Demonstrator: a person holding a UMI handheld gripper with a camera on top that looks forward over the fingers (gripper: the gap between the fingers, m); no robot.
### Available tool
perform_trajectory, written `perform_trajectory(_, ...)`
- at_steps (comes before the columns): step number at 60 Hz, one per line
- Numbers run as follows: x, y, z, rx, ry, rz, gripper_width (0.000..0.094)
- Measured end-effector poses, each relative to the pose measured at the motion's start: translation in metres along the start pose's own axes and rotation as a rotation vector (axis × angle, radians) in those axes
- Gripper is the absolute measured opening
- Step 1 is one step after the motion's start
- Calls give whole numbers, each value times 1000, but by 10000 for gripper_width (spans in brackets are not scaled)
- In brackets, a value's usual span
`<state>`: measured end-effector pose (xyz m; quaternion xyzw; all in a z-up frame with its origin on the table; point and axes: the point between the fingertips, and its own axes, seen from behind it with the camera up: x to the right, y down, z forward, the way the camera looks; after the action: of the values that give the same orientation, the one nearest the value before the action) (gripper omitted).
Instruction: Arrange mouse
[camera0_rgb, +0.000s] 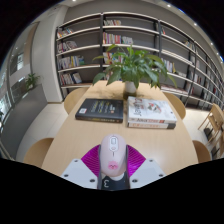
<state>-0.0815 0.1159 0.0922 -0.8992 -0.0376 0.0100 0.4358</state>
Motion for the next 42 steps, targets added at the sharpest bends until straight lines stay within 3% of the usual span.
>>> perform_trajectory(15,-7,110,32,-191,-12,38,340)
perform_trajectory(22,-7,109,32,-159,-12,53,393)
perform_trajectory(29,-9,109,33,-166,-14,17,494)
perform_trajectory(32,-8,112,27,-201,-5,22,715)
perform_trajectory(35,-6,103,17,-195,1,43,872)
perform_trajectory(42,0,64,-23,-117,0,52,864)
